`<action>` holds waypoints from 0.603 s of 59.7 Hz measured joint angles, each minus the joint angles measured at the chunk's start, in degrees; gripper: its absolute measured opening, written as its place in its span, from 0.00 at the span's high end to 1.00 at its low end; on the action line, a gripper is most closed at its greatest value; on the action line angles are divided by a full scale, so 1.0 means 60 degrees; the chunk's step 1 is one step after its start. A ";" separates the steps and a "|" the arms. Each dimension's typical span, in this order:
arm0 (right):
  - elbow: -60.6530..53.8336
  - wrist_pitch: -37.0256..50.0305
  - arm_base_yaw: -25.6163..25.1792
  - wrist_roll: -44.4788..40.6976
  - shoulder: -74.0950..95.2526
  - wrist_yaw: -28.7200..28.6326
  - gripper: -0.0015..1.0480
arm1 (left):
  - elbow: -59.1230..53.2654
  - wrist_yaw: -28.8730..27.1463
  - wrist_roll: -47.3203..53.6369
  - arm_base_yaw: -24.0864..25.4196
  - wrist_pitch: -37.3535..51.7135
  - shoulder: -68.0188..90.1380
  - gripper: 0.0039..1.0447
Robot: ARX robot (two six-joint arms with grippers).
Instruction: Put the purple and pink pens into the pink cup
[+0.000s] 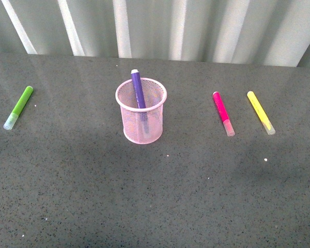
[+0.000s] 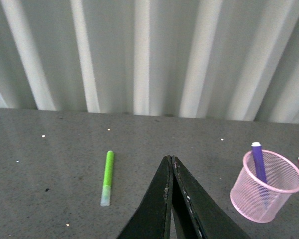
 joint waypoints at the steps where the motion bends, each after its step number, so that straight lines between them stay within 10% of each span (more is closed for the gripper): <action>1: 0.0000 0.0000 0.0000 0.0000 0.0000 0.0004 0.07 | -0.0022 0.0004 0.0000 0.0029 -0.0124 -0.0153 0.97; 36: 0.0000 0.0000 0.0000 0.0000 0.0000 0.0000 0.07 | -0.0091 0.0040 0.0004 0.0069 -0.3501 -0.3923 0.97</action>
